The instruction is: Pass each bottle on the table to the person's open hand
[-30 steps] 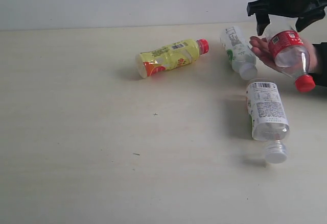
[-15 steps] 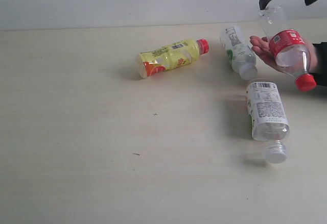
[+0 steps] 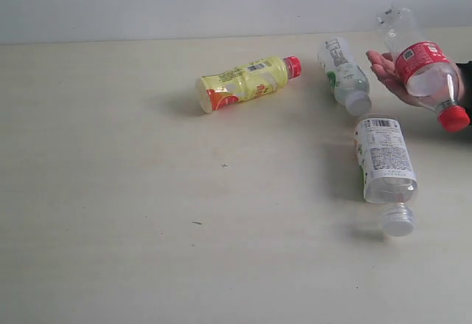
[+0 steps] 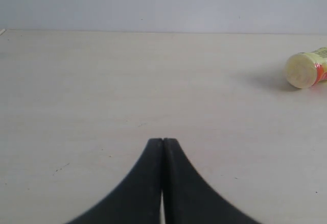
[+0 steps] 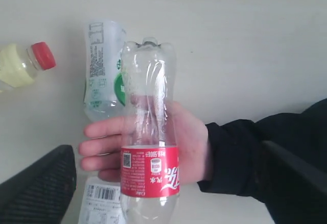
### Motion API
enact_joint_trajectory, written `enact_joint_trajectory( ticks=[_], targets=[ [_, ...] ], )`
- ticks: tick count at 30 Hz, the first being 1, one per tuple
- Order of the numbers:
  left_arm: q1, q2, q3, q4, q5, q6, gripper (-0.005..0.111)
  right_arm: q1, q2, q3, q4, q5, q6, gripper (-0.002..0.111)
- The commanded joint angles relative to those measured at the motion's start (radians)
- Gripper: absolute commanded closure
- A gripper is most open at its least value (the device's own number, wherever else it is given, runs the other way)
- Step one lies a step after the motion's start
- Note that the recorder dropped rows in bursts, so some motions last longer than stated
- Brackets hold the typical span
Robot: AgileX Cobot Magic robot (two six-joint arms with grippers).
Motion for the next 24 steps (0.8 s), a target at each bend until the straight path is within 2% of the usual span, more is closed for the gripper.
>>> enact_joint_trajectory(
  ticks=[1, 14, 24],
  targets=[
    [0.004, -0.007, 0.000, -0.007, -0.008, -0.004, 0.107, -0.003, -0.068, 0.022, 0.072, 0.052, -0.023, 0.019],
    [0.004, -0.007, 0.000, -0.007, -0.008, -0.004, 0.107, -0.003, -0.274, 0.241, 0.131, 0.052, -0.068, 0.019],
    [0.004, -0.007, 0.000, -0.007, -0.008, -0.004, 0.107, -0.003, -0.362, 0.284, 0.145, 0.052, -0.016, 0.019]
  ],
)
